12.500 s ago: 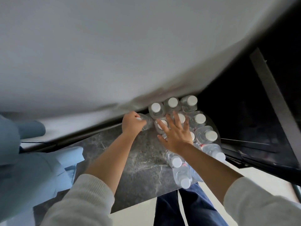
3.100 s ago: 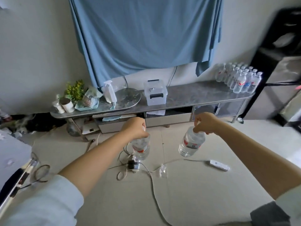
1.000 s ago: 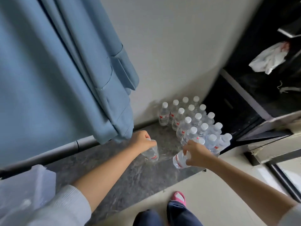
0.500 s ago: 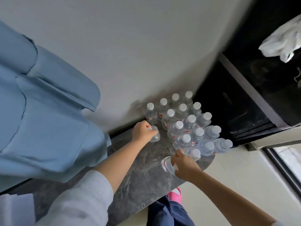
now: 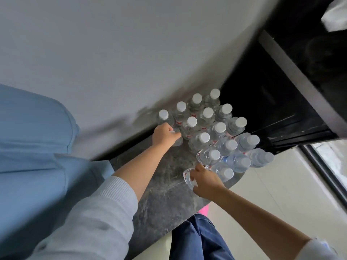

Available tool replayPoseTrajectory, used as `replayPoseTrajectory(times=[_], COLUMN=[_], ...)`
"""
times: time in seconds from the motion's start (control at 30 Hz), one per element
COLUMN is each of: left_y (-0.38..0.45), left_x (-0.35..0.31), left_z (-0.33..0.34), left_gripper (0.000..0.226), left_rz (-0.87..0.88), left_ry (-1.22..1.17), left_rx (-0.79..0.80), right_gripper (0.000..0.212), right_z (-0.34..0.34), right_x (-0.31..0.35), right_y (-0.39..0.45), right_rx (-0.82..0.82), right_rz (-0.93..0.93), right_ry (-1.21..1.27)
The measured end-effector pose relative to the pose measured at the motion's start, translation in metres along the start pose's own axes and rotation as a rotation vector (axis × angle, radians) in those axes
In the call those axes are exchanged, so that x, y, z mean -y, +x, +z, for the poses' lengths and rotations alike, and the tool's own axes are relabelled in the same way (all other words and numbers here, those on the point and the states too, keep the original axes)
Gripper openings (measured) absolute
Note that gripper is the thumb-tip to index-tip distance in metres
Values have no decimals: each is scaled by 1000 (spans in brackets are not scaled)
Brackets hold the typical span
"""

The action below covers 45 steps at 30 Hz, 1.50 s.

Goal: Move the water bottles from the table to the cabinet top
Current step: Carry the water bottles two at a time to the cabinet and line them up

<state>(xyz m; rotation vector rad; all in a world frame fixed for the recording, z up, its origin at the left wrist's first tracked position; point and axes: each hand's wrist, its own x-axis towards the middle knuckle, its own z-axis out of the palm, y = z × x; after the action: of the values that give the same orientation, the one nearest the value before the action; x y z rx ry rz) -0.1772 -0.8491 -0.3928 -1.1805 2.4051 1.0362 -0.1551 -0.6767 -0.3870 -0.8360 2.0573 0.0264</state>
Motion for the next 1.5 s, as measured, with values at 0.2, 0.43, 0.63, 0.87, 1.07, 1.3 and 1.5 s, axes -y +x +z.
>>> replayPoseTrajectory(times=[0.2, 0.43, 0.63, 0.87, 1.07, 1.3, 1.5], left_y=[7, 16, 14, 13, 8, -19, -47], left_x=[-4, 2, -1, -3, 4, 47, 78], left_z=[-3, 0, -3, -3, -13, -14, -5], left_gripper=[50, 48, 41, 37, 46, 36, 35], left_rz=[19, -27, -86, -144, -124, -100, -94], left_ry=[9, -6, -176, -311, -285, -170, -145], left_rx=[37, 56, 103, 129, 180, 101, 119], right_gripper=[30, 29, 29, 32, 31, 29, 26], right_z=[-8, -12, -17, -26, -40, -51, -57], right_x=[0, 2, 5, 11, 18, 23, 30], right_y=[11, 21, 27, 34, 46, 61, 70], right_rx=[-8, -16, -26, -60, -84, -141, -173], right_rz=[-20, -20, -31, -33, -36, -7, 32], right_ry=[-12, -12, -16, -17, 0, 70, 36])
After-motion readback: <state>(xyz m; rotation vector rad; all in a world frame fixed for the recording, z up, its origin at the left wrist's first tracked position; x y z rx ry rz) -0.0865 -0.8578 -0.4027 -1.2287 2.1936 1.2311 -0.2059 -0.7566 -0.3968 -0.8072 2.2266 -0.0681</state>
